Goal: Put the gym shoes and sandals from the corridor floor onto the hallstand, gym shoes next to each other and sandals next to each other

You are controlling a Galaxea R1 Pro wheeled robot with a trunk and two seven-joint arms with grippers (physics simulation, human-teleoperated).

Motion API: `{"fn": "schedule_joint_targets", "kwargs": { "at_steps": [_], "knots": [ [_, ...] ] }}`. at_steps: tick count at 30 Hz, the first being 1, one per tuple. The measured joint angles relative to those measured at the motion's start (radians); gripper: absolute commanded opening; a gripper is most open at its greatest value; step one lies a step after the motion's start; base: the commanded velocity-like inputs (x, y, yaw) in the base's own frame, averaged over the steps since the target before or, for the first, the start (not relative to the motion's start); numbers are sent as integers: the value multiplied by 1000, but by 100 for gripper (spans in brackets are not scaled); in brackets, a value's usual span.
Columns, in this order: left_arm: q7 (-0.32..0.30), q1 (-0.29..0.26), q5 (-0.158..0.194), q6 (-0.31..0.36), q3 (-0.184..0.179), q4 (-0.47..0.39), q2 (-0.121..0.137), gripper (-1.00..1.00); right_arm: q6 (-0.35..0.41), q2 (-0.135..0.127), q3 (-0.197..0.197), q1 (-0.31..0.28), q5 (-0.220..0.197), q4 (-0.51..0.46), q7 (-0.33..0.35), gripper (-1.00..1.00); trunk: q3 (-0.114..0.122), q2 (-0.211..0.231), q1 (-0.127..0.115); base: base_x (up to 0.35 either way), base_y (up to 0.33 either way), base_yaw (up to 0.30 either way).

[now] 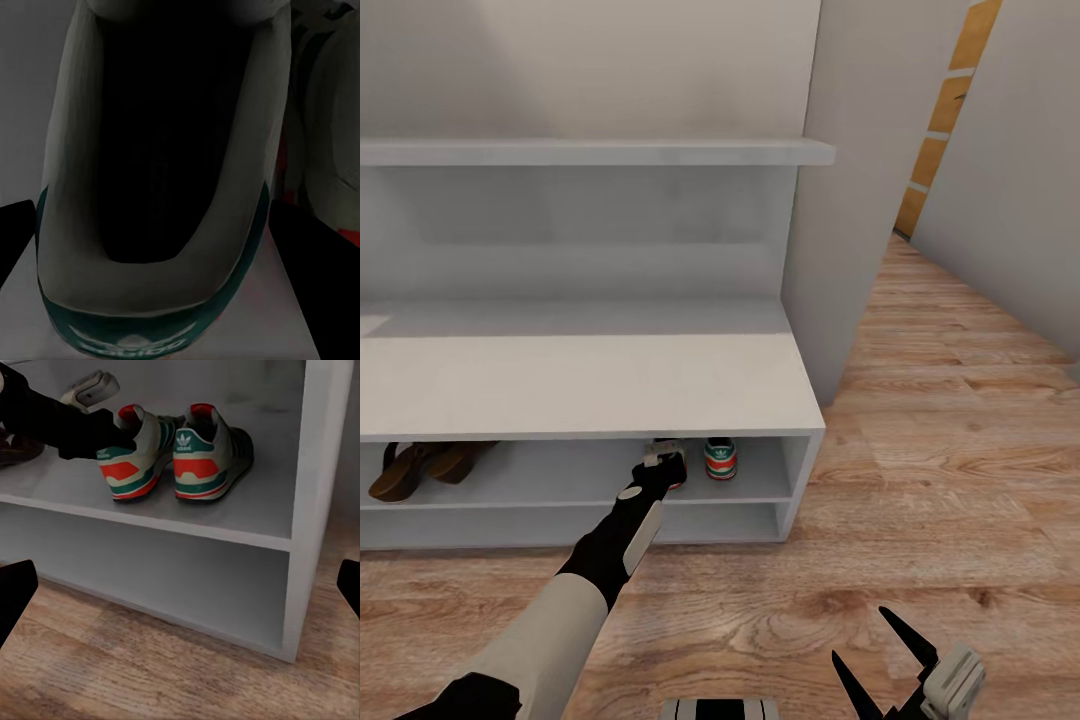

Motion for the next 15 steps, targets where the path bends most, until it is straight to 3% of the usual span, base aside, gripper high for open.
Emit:
{"fn": "schedule_joint_targets", "kwargs": {
  "at_steps": [15],
  "knots": [
    [-1,0,-1,0,0,0,0,-100,1,0,-1,-1,0,0,-2,100,0,0,0,0,0,0]
  ]
}}
